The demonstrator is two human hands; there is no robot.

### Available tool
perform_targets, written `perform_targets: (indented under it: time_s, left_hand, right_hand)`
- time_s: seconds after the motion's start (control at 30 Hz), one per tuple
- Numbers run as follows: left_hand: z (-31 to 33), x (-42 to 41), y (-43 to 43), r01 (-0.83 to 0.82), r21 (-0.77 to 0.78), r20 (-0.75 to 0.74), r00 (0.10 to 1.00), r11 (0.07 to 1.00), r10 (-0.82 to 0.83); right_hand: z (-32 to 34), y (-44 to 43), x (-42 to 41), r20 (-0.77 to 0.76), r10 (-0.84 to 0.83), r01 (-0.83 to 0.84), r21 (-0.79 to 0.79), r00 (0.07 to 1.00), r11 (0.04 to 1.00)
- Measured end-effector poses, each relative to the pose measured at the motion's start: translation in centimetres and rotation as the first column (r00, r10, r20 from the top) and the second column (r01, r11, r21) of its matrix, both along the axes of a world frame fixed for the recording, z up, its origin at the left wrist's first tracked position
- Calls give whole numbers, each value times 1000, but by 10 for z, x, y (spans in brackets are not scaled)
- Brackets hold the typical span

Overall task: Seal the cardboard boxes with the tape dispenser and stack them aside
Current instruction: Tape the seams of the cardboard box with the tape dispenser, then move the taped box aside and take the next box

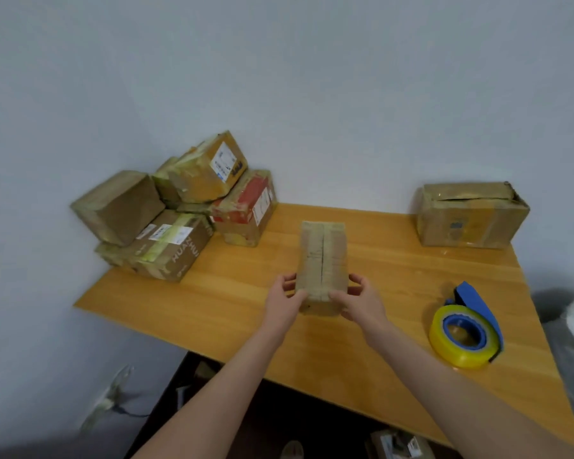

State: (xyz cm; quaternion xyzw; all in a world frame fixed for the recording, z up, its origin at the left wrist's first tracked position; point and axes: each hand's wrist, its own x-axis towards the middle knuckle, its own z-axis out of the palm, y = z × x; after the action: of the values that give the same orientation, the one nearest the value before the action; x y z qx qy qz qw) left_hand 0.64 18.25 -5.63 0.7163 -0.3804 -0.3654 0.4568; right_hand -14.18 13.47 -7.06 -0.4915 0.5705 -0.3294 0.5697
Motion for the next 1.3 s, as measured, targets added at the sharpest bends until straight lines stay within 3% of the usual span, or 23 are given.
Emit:
perform_targets:
  time_s: [0.1,0.37,0.63,0.77,0.83,0.93,1.07,1.2,1.3]
  left_hand:
    - [8,36,6,-19,4,46,999,1000,19]
    - [5,185,-3,-130,-30,143,981,991,133]
    - [-24,347,-38,-62,99,303,953,993,30]
    - [-26,385,-58,-26,246,450,889,969,-90]
    - [-23,393,-64,-51,291,553,824,955,-125]
    - [-17,394,-72,-15,233,683,714,972,-153]
    - [-8,375,-96,154,244,804,521,957,-288]
    - [-8,327,-117,275,288,790,473,918,-389]
    - [-8,283,-130,333,327,777,438,884,-452]
  right_hand:
    - [7,0,37,66,63,-67,64,996,996]
    - [9,-21,188,32,192,-192,-8,981,981]
    - [-24,-44,348,0,143,-142,138,990,980]
    - [-35,-53,394,-117,135,-121,120,984,985]
    - [-38,-58,408,-188,198,-177,123,962,976]
    - [-36,-65,413,-307,264,-231,139,914,963]
    - [-27,-77,380,-617,240,-284,28,749,958]
    - [-12,-83,326,-782,137,-269,-40,608,962]
    - [0,-86,278,-823,77,-219,-59,563,974]
